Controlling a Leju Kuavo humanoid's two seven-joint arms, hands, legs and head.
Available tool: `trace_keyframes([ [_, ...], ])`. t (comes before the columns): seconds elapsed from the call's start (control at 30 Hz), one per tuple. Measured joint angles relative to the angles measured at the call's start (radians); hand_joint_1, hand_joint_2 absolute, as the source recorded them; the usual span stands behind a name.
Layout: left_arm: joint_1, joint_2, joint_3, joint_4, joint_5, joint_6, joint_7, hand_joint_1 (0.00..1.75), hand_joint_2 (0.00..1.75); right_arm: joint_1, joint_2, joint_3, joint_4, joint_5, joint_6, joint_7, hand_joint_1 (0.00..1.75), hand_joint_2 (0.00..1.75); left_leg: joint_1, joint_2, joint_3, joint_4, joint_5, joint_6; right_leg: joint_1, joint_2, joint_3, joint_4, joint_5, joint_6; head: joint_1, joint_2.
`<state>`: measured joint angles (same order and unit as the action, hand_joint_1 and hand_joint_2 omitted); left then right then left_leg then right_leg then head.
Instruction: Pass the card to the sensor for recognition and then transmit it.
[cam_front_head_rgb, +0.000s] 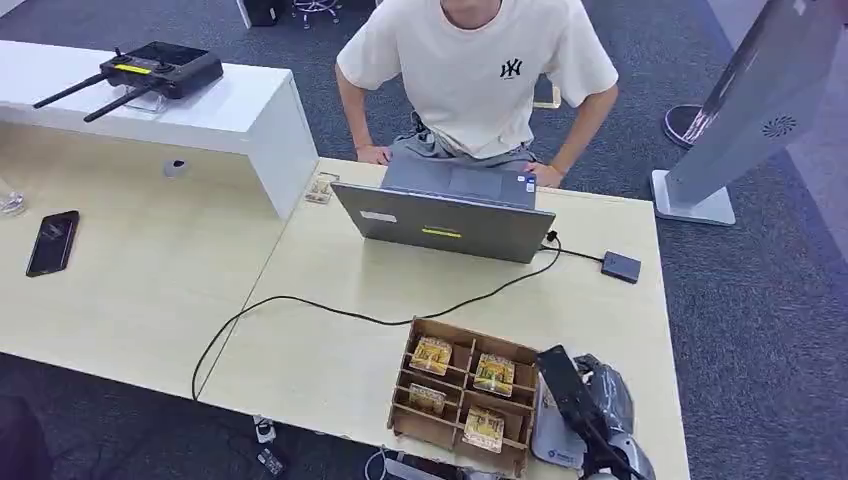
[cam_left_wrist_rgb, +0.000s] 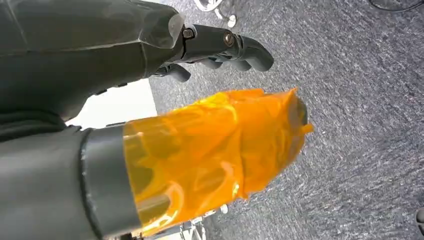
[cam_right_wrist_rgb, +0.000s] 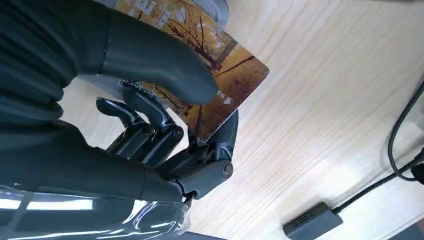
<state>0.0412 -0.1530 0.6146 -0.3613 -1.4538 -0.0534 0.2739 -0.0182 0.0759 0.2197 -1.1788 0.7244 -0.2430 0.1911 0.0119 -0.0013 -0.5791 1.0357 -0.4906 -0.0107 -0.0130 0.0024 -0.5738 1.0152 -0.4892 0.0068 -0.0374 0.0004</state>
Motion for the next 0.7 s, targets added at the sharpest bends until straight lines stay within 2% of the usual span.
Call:
trace_keyframes([
  [0.3,0.042,-0.055,0.021,-0.103,-0.038,-0.056,0.005,0.0,0.0,0.116,-0.015,-0.034,-0.217,0.019,-0.044,0.0,1.75,1.75,-0.001,0.0,-0.001,0.0,-0.001,0.001,0.0,-0.001,-0.001,0.0,0.0,0.0,0.0,0.0],
  [0.53,0.071,-0.098,0.045,-0.195,-0.073,-0.102,-0.003,0.0,0.0,0.182,-0.02,-0.059,-0.387,0.042,-0.092,-0.041,1.75,1.75,-0.001,0.0,-0.001,0.0,-0.001,0.001,0.0,0.0,-0.001,0.0,0.0,0.0,0.0,0.0],
  [0.7,0.079,-0.116,0.057,-0.233,-0.084,-0.11,-0.005,0.0,0.0,0.206,-0.02,-0.068,-0.451,0.049,-0.109,-0.062,1.75,1.75,0.0,0.0,-0.001,0.0,-0.001,0.001,0.0,-0.001,-0.001,0.0,0.0,0.0,0.0,0.0],
])
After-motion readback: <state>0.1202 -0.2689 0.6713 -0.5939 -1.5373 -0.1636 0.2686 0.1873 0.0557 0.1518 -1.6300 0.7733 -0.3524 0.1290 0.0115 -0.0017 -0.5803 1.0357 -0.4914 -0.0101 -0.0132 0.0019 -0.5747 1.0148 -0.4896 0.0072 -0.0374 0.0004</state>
